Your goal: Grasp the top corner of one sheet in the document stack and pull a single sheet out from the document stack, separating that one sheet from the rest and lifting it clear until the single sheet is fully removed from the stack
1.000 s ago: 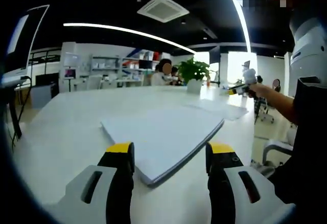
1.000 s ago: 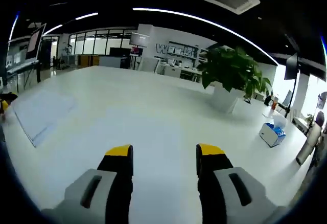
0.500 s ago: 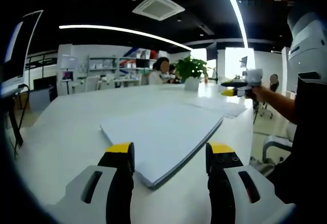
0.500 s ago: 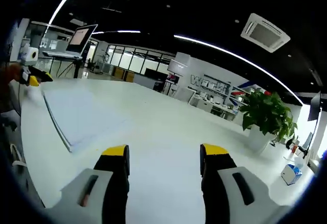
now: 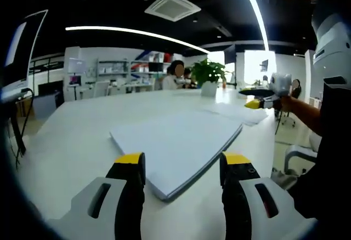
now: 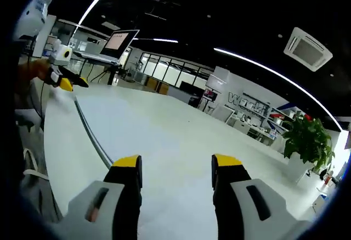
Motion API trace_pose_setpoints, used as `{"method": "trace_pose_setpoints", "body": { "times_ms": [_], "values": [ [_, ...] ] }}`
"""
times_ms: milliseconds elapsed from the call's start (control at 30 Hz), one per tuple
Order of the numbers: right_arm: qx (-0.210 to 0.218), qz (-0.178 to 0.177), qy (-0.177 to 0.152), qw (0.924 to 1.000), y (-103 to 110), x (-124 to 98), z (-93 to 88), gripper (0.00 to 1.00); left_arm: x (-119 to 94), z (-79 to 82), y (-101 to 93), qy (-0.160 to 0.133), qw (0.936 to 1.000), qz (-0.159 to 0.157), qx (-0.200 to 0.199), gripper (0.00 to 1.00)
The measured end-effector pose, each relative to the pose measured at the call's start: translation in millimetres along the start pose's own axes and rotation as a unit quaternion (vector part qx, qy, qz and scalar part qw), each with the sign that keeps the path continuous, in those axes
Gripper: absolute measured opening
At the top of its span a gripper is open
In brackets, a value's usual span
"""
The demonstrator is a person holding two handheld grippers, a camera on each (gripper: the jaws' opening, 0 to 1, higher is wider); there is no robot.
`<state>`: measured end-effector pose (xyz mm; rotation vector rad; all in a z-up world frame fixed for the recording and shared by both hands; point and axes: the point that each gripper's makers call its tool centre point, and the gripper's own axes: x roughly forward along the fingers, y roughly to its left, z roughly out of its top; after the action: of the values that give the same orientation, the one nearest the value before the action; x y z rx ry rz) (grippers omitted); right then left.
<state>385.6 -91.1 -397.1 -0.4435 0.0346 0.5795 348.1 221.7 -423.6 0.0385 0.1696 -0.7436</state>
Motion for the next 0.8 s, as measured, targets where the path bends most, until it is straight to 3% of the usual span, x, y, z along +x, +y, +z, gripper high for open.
{"method": "trace_pose_setpoints", "body": {
  "times_ms": [333,433,500,800],
  "values": [
    [0.006,0.055,0.014,0.9984,37,7,-9.2,0.5,-4,-11.0,4.2,0.016,0.9998,0.005,0.006,0.54],
    [0.038,0.094,0.013,0.9948,54,5,-8.6,0.46,-5,-12.0,3.0,0.018,0.9998,0.003,0.009,0.54],
    [0.078,0.126,0.033,0.9884,65,2,-11.7,0.43,-4,-14.3,2.2,0.023,0.9997,0.001,0.01,0.54],
    [0.065,0.128,0.035,0.9891,63,1,-10.9,0.44,-5,-13.2,3.1,0.028,0.9994,0.001,0.019,0.54]
  ]
}}
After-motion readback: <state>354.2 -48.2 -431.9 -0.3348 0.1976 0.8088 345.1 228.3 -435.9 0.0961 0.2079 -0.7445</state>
